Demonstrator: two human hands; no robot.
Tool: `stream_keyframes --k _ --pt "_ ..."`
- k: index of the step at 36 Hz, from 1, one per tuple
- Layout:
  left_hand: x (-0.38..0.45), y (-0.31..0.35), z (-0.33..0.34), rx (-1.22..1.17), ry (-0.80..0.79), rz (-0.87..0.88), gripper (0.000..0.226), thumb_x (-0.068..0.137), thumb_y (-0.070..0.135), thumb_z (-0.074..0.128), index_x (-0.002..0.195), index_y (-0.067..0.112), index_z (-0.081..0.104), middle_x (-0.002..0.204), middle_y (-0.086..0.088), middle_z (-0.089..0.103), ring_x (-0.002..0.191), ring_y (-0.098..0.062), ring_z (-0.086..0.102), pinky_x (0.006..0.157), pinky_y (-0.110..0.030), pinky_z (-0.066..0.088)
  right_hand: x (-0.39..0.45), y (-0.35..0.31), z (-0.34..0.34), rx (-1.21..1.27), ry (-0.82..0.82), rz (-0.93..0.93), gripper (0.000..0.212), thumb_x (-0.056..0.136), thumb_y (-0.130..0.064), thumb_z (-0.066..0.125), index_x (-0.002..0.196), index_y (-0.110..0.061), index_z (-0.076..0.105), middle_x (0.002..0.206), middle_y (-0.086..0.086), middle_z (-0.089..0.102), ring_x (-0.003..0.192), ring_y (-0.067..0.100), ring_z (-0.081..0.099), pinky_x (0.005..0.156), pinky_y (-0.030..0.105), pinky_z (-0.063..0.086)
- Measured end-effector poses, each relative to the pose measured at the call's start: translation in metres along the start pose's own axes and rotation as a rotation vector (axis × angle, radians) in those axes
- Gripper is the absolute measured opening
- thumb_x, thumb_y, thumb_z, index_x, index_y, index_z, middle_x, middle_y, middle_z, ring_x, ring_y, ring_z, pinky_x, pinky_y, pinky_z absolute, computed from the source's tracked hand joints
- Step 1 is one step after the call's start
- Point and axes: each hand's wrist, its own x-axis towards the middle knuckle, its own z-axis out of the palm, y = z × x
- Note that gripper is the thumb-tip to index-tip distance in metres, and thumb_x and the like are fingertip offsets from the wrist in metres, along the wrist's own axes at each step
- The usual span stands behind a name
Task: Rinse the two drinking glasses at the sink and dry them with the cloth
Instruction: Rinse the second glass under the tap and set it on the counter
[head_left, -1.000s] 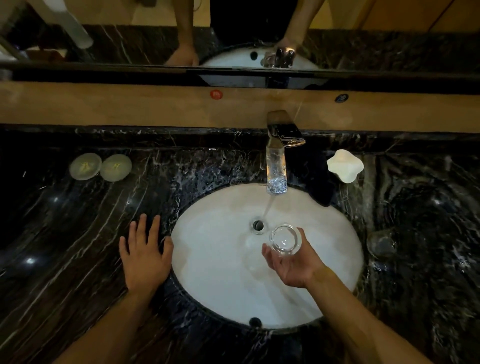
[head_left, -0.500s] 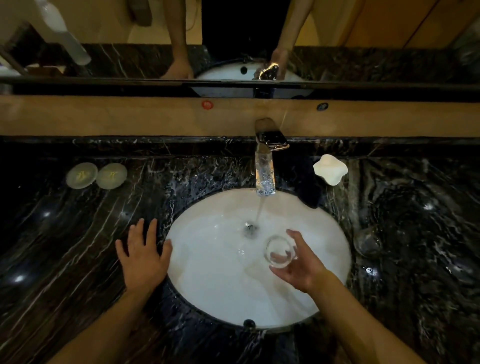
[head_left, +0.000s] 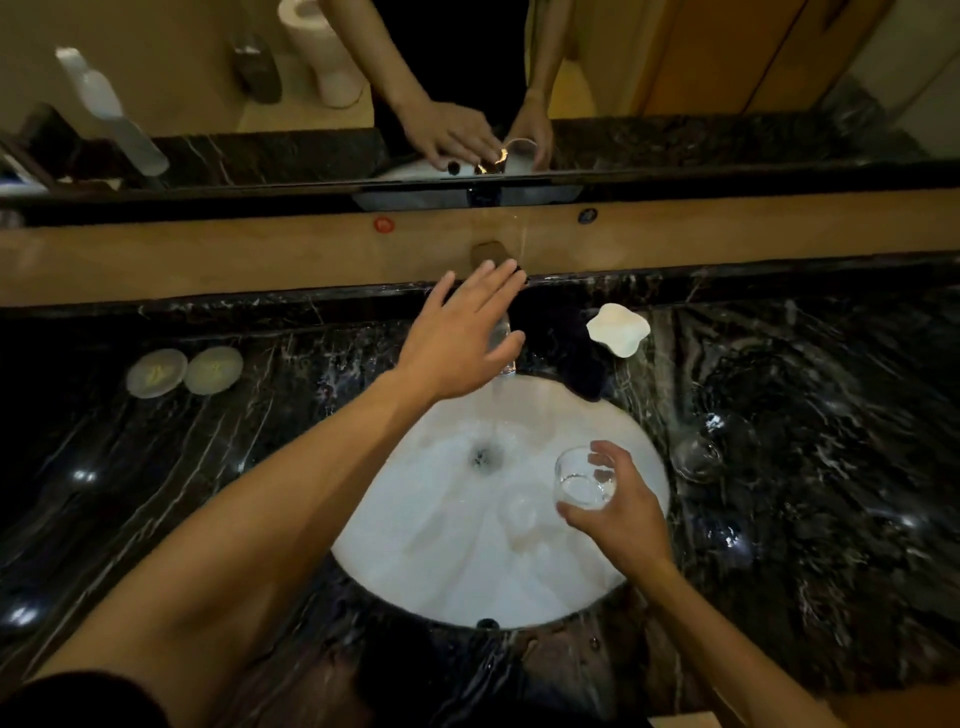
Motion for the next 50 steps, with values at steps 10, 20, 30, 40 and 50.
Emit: stream_keyframes --k 10,20,30,40,50 --pt "-0.009 0.007 0.011 0.042 0.026 -0.03 0.07 0.096 0.04 0.045 0.159 0.023 0.019 0.167 0.004 0.018 0.154 -0.014 0.015 0.125 -0.042 0.011 -0.015 0.003 -0.015 0.098 0.064 -0.03 0.082 0.065 -0.027 0.09 0.13 -0.043 0.044 0.122 -0.017 0.061 0.109 0.011 0.059 0.087 0.027 0.046" --pt "-0.023 0.015 0.031 0.072 0.009 -0.061 0.082 0.094 0.043 0.045 0.161 0.022 0.003 0.169 0.004 0.001 0.155 -0.013 -0.002 0.125 -0.043 0.006 -0.036 0.018 -0.041 0.133 0.104 0.0 0.079 0.065 -0.021 0.09 0.128 -0.04 0.046 0.12 -0.016 0.061 0.11 0.011 0.059 0.09 0.024 0.042" --pt "-0.063 0.081 0.062 -0.223 0.276 -0.077 0.057 0.091 0.033 0.055 0.143 0.013 0.046 0.144 -0.012 0.05 0.129 -0.029 0.049 0.108 -0.048 0.041 -0.05 0.069 -0.098 0.098 0.169 0.045 0.083 0.063 -0.035 0.094 0.134 -0.034 0.049 0.127 -0.015 0.064 0.116 0.004 0.059 0.094 0.024 0.045" --pt "-0.113 0.201 0.154 -0.32 -0.205 -0.001 0.062 0.092 0.052 0.05 0.15 0.029 0.042 0.155 0.001 0.042 0.137 -0.022 0.047 0.103 -0.035 0.047 -0.034 0.14 -0.179 0.081 0.231 0.114 0.084 0.065 -0.025 0.094 0.134 -0.03 0.047 0.13 -0.008 0.063 0.12 0.011 0.059 0.095 0.026 0.044" --pt "-0.115 0.27 0.188 -0.189 -0.297 0.136 0.07 0.094 0.057 0.046 0.154 0.026 0.028 0.165 -0.005 0.023 0.153 -0.025 0.017 0.117 -0.052 0.034 0.007 0.179 -0.235 0.06 0.169 0.067 0.083 0.067 -0.027 0.093 0.136 -0.033 0.046 0.133 -0.009 0.06 0.119 0.007 0.055 0.096 0.023 0.04"
